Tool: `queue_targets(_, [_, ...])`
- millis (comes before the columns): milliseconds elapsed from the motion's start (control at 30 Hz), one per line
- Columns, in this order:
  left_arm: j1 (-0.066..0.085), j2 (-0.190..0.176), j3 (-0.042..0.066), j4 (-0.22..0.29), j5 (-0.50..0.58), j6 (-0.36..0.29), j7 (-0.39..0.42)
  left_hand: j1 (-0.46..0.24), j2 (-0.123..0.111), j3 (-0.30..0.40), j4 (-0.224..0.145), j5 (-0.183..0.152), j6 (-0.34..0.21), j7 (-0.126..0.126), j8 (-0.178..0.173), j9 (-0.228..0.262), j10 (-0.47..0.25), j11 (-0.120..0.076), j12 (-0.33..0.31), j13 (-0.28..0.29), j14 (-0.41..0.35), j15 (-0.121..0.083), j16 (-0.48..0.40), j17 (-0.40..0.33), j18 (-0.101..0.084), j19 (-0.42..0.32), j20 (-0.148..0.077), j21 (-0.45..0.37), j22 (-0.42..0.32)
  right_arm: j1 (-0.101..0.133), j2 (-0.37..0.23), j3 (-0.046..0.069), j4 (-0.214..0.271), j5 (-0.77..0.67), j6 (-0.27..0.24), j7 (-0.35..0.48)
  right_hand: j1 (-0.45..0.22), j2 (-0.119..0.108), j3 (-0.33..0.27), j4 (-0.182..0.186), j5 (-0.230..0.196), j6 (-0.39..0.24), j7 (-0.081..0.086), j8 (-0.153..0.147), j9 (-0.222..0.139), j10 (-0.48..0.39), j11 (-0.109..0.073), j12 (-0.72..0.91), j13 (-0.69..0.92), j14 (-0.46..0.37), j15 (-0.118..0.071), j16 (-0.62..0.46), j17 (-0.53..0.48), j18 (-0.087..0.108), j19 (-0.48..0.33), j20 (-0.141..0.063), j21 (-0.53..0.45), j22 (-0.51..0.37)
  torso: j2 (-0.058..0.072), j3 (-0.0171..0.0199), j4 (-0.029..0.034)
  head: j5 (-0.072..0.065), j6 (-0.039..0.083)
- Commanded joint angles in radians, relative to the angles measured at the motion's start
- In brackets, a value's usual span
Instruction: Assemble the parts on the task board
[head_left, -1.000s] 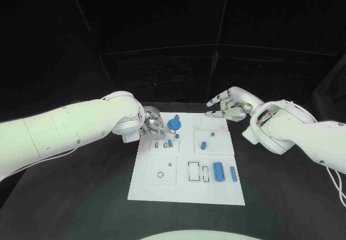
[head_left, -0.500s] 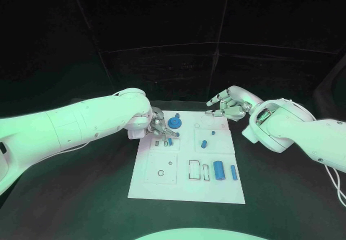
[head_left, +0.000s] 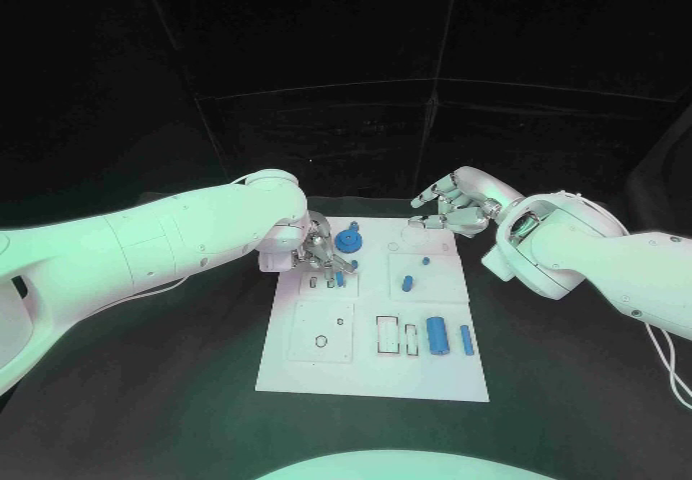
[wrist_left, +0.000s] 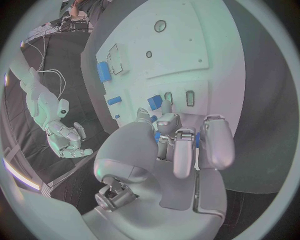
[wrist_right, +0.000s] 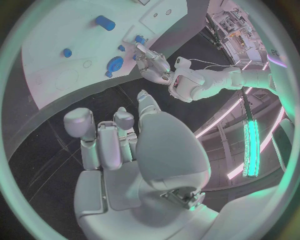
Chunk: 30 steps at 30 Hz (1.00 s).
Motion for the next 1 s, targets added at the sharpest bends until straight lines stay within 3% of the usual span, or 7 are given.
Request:
queue_targets(33, [0.002, 0.005, 0.0, -0.002, 0.002, 0.033, -0.01, 0.009, 0.003, 0.001, -0.004, -0.002, -0.008, 0.001, 0.006, 0.002, -0.007, 0.002, -0.003, 0.0, 0.107, -0.006, 0.003, 0.263, -0.006, 0.002, 0.003, 0.003, 0.0, 0.002, 0.002, 0.001, 0.0, 0.0, 0.006, 0.0, 0.007, 0.003, -0.006, 0.001, 0.003, 0.007, -0.001, 0.002, 0.0, -0.008, -0.002, -0.005, -0.001, 0.034, -0.007, -0.004, -0.001, 0.017, -0.007, -0.002, -0.006, -0.001, -0.001, 0.0003, 0.0006, 0.0, -0.003])
queue_targets(1000, [0.002, 0.032, 0.0, -0.023, 0.002, 0.054, -0.008, 0.066, 0.009, 0.037, -0.023, -0.001, -0.024, 0.0, 0.027, 0.033, -0.003, 0.002, 0.001, 0.009, 0.107, -0.006, 0.003, 0.263, -0.006, 0.002, 0.004, 0.008, 0.009, 0.002, 0.015, 0.001, -0.013, 0.0, 0.012, 0.0, 0.008, 0.008, -0.011, 0.007, 0.02, 0.009, -0.001, 0.004, 0.0, -0.007, -0.003, -0.004, -0.004, 0.035, -0.008, -0.007, -0.003, 0.017, -0.007, -0.003, -0.01, -0.005, 0.0, 0.0013, 0.0, 0.0, -0.012])
